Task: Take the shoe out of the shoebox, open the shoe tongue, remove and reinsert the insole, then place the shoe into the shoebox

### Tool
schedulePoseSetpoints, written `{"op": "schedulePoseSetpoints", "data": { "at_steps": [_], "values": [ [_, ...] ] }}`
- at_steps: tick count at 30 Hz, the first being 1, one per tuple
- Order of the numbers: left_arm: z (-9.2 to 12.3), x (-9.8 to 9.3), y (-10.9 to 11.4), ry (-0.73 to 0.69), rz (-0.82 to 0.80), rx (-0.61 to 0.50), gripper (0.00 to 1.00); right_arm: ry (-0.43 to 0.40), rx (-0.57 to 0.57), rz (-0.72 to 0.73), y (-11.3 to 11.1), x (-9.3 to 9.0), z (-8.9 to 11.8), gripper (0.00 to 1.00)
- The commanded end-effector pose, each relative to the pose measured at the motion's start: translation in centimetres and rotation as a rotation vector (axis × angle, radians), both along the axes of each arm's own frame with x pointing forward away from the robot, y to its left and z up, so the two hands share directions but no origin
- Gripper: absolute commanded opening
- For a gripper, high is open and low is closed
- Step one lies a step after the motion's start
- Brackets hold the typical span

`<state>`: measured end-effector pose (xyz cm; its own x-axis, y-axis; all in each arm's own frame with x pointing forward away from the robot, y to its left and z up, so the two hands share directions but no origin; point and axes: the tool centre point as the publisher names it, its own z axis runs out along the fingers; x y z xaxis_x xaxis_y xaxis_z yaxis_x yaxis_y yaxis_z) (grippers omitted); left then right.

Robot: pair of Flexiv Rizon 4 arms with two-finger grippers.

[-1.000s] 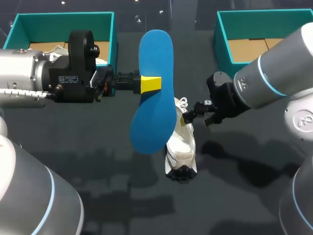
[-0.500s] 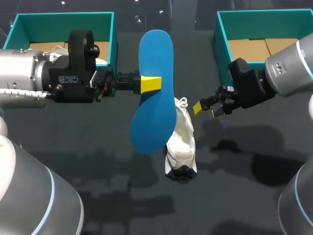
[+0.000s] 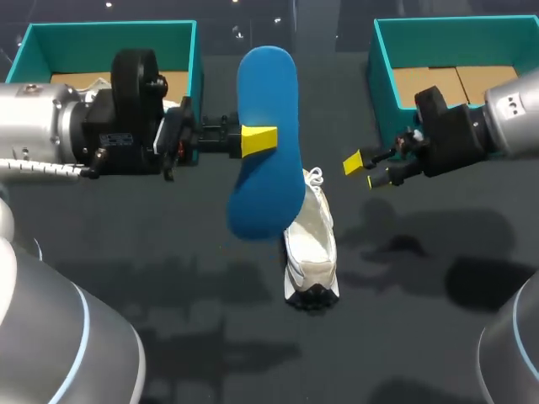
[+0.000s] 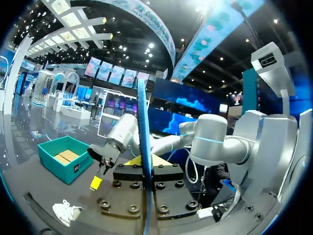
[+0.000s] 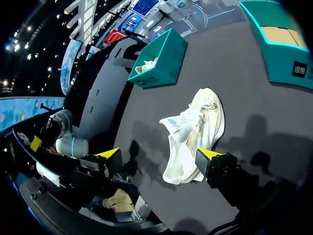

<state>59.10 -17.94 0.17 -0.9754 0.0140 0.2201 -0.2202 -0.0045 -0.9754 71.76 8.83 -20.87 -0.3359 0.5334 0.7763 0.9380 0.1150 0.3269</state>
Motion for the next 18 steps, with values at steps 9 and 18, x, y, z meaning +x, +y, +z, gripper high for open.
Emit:
{"op": "schedulePoseSetpoints", "data": {
  "at_steps": [9, 18],
  "values": [
    [-0.7, 4.2, -2.1, -0.62, -0.027, -0.126, 0.0, 0.066, 0.122, 0.029, -2.3, 0.9, 2.6, 1.0],
    [-1.8, 6.8, -3.1, -1.089, -0.048, -0.181, 0.0, 0.124, 0.233, 0.006, -3.0, 1.7, 3.5, 1.0]
  ]
}}
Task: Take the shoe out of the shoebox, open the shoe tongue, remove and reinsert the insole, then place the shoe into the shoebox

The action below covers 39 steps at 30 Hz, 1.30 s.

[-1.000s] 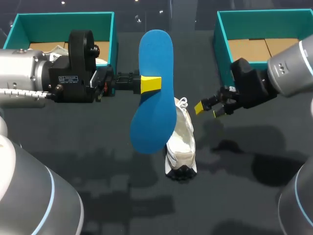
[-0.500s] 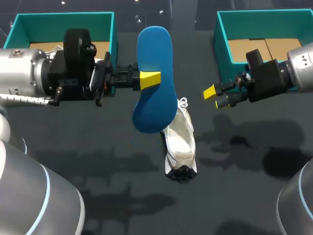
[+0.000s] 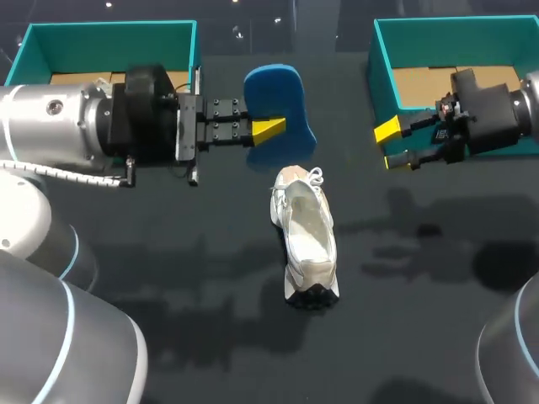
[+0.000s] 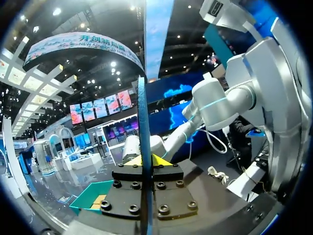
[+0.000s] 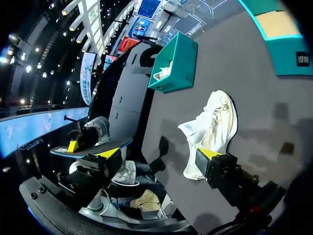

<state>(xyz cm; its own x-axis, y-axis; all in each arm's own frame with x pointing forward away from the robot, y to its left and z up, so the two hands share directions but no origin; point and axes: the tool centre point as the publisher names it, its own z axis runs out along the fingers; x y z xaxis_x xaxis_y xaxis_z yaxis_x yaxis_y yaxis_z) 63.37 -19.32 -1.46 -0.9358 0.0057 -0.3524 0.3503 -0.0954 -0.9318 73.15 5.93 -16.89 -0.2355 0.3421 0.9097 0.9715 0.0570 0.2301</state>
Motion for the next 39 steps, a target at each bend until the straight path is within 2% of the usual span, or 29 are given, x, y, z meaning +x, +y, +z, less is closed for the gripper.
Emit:
{"op": "schedulePoseSetpoints", "data": {
  "at_steps": [1, 12, 13, 17, 21, 25, 32, 39],
  "values": [
    [-0.2, 2.5, -1.7, -0.511, -0.048, -0.074, 0.0, 0.003, 0.009, 0.001, -0.1, 0.3, -0.5, 1.0],
    [-0.2, 2.5, -1.7, -0.511, -0.048, -0.074, 0.0, 0.003, 0.009, 0.001, -0.1, 0.3, -0.5, 1.0],
    [-0.4, 2.6, -1.8, -0.518, -0.056, -0.09, 0.0, -0.006, 0.04, 0.009, -0.1, 0.4, -0.2, 1.0],
    [-1.7, 3.1, -2.3, -0.669, -0.047, -0.072, 0.0, 0.002, 0.12, 0.007, -0.1, 0.9, 0.9, 1.0],
    [-3.2, 3.8, -2.8, -0.815, -0.046, -0.068, 0.0, 0.049, 0.179, -0.002, 0.2, 1.1, 1.9, 1.0],
    [-4.9, 4.5, -3.2, -0.962, -0.047, -0.018, 0.0, 0.072, 0.222, -0.012, 0.7, 1.0, 2.6, 1.0],
    [-6.8, 6.0, -3.5, -1.068, -0.037, 0.015, 0.0, 0.106, 0.282, -0.045, 1.3, 1.0, 2.8, 1.0],
    [-7.1, 6.3, -3.5, -1.083, -0.037, 0.018, 0.0, 0.114, 0.285, -0.033, 1.6, 1.1, 2.8, 1.0]
  ]
}}
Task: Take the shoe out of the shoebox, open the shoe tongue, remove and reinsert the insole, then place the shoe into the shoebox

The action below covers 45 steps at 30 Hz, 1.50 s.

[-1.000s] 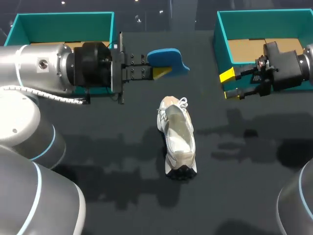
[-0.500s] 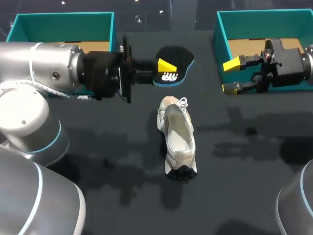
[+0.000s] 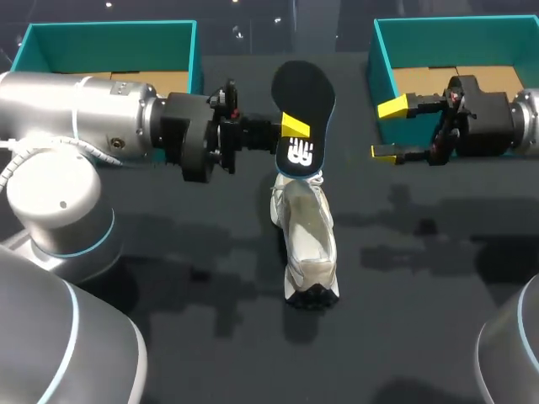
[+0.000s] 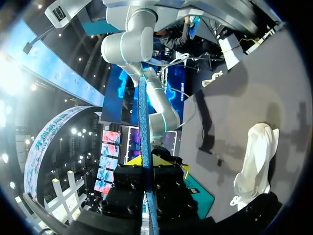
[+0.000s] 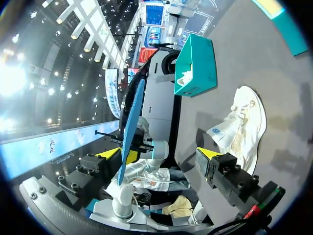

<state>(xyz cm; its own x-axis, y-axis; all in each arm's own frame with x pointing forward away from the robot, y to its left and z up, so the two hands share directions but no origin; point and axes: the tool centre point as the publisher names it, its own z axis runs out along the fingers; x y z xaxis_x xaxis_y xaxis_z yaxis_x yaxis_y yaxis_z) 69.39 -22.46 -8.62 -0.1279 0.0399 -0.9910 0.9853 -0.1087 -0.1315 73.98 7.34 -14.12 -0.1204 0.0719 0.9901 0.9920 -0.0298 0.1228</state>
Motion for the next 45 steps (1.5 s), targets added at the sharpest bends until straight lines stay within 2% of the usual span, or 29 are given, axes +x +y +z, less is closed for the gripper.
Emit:
{"op": "schedulePoseSetpoints", "data": {
  "at_steps": [1, 6, 12, 19, 31, 38, 39, 41, 45],
  "values": [
    [0.0, 0.3, -0.4, -0.001, -0.004, 0.0, 0.0, 0.001, -0.003, 0.003, 0.2, 0.3, 0.1, 1.0],
    [0.0, 0.3, -0.4, -0.001, -0.004, 0.0, 0.0, 0.001, -0.003, 0.003, 0.2, 0.3, 0.1, 1.0],
    [-2.0, 0.9, -1.7, -0.058, -0.017, 0.015, 0.0, 0.006, 0.024, 0.029, 1.2, 0.5, 0.8, 1.0],
    [-4.0, 1.9, -2.8, -0.115, -0.03, 0.026, 0.0, 0.015, 0.03, 0.049, 3.0, -0.4, 1.1, 1.0],
    [-5.5, 2.5, -3.4, -0.154, -0.001, 0.016, 0.0, 0.06, 0.019, 0.08, 4.5, 0.0, 0.5, 1.0],
    [-6.0, 2.6, -3.2, -0.155, 0.023, 0.011, 0.0, 0.079, 0.03, 0.083, 4.9, 0.6, 0.1, 0.85],
    [-6.1, 2.6, -3.2, -0.161, 0.03, 0.01, 0.0, 0.082, 0.029, 0.083, 5.0, 0.7, 0.0, 0.77],
    [-6.1, 2.6, -3.2, -0.162, 0.031, 0.009, 0.0, 0.088, 0.031, 0.084, 5.2, 1.0, 0.0, 0.69],
    [-6.2, 2.5, -3.2, -0.166, 0.038, 0.006, 0.0, 0.11, 0.024, 0.081, 5.5, 1.4, -0.3, 0.6]
  ]
}}
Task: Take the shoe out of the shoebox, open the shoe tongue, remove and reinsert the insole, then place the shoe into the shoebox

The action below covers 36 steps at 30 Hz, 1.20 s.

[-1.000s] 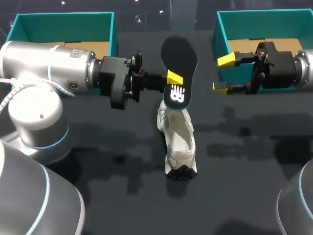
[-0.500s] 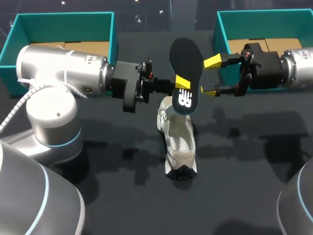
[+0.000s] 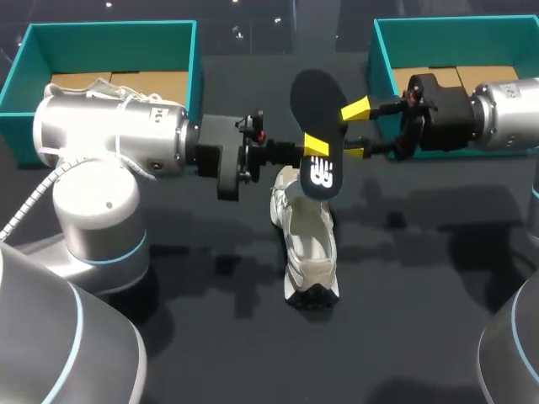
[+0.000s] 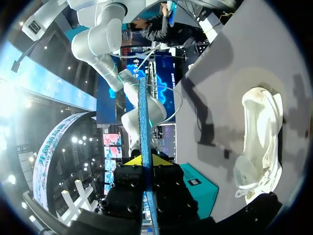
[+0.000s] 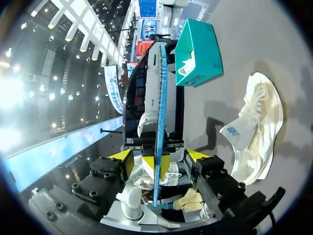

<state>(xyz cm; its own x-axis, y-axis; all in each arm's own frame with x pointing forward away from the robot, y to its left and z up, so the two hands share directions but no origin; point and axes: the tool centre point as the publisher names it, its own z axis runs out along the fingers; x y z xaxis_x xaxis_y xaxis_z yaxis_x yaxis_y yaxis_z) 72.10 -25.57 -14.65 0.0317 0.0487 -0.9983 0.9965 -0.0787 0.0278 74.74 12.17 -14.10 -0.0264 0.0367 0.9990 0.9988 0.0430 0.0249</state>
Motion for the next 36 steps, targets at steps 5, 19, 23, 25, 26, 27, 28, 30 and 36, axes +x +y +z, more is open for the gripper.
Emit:
{"op": "schedulePoseSetpoints", "data": {
  "at_steps": [5, 19, 23, 25, 26, 27, 28, 30, 36],
  "values": [
    [-0.2, -0.3, -0.1, -0.007, 0.015, -0.006, 0.0, 0.025, -0.013, -0.004, 0.9, 0.8, -0.6, 0.49],
    [-0.5, 0.3, -0.6, -0.016, 0.031, -0.005, 0.0, 0.024, -0.005, -0.023, 2.2, 0.7, -1.0, 0.45],
    [-0.5, 0.5, -0.7, -0.017, 0.037, -0.006, 0.0, 0.022, -0.003, -0.025, 2.4, 0.6, -1.1, 0.44],
    [-0.6, 0.5, -0.8, -0.018, 0.039, -0.004, 0.0, 0.022, -0.001, -0.026, 2.5, 0.6, -1.1, 0.44],
    [-0.6, 0.6, -0.8, -0.019, 0.04, -0.004, 0.0, 0.022, 0.001, -0.025, 2.6, 0.7, -1.1, 0.43],
    [-0.6, 0.6, -0.8, -0.02, 0.042, -0.003, 0.0, 0.022, 0.002, -0.024, 2.7, 0.7, -1.1, 0.42],
    [-0.7, 0.6, -0.8, -0.02, 0.044, -0.002, 0.0, 0.023, 0.003, -0.023, 2.7, 0.7, -1.2, 0.42],
    [-0.8, 0.7, -0.9, -0.02, 0.049, -0.003, 0.0, 0.025, 0.006, -0.023, 2.8, 0.7, -1.2, 0.4],
    [-1.0, 0.9, -0.9, -0.022, 0.061, 0.0, 0.0, 0.029, 0.012, -0.025, 2.9, 0.7, -1.4, 0.36]
  ]
}}
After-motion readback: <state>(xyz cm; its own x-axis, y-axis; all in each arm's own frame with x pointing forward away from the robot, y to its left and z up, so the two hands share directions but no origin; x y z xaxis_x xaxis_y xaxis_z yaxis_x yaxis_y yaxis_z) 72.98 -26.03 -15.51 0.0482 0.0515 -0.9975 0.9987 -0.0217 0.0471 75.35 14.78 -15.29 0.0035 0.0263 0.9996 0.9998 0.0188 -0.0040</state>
